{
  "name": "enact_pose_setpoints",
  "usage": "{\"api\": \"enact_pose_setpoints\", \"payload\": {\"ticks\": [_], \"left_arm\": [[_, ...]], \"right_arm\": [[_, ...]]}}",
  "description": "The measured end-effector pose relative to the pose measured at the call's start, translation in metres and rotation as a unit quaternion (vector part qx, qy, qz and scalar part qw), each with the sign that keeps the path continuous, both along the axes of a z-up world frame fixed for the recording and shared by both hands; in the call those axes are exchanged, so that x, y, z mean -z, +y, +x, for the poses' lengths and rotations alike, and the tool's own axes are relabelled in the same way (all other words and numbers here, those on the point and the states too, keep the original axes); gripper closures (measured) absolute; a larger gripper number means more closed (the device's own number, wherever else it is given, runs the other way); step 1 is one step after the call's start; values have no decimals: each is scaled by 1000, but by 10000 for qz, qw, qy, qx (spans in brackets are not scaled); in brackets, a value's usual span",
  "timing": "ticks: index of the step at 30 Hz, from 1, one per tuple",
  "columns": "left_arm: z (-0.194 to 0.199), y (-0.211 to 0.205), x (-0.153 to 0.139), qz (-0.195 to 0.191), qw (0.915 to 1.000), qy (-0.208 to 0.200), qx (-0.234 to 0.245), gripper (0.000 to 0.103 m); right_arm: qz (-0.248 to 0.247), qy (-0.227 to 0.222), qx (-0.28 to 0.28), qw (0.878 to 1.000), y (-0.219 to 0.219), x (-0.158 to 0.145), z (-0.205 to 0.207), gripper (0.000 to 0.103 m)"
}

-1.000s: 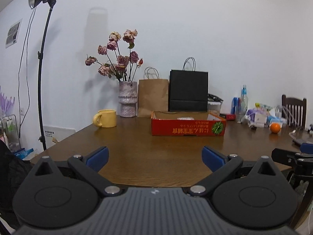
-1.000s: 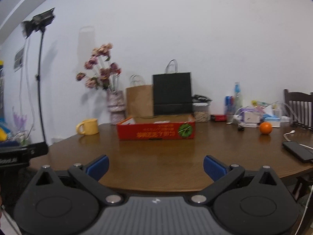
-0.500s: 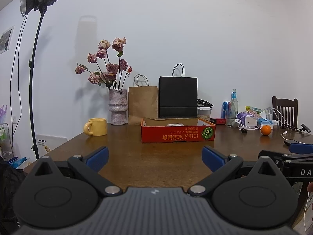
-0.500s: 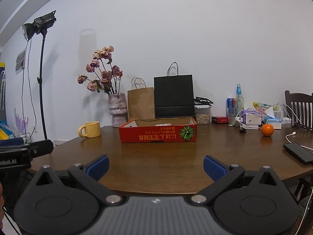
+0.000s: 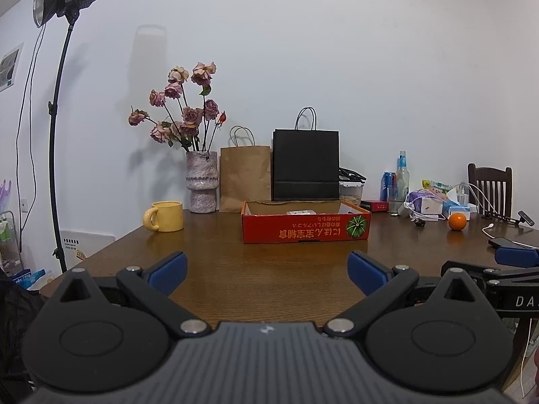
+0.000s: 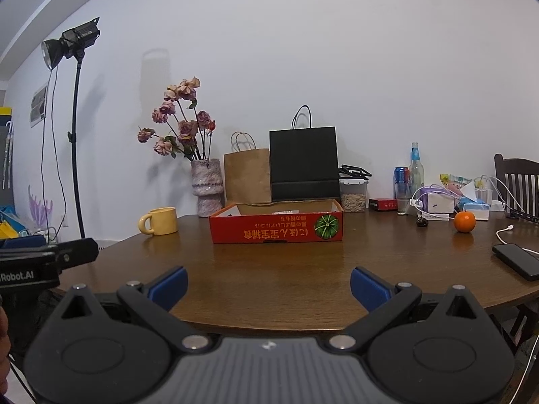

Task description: Organize rigid objects

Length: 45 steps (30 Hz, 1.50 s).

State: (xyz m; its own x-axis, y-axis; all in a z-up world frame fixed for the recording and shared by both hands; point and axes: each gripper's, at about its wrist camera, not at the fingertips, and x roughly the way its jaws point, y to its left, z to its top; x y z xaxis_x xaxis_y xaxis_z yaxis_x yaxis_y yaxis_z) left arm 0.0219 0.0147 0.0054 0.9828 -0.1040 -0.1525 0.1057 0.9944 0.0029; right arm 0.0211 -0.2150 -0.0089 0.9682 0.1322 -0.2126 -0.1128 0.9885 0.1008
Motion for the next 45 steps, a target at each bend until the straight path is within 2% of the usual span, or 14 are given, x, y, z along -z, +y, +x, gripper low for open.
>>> {"api": "enact_pose_setpoints", "payload": {"ticks": [45], "left_arm": [[1, 1, 1, -1, 10000, 85, 27, 0]], "right_arm": [[9, 75, 9, 10000, 5, 4, 0, 0]]}}
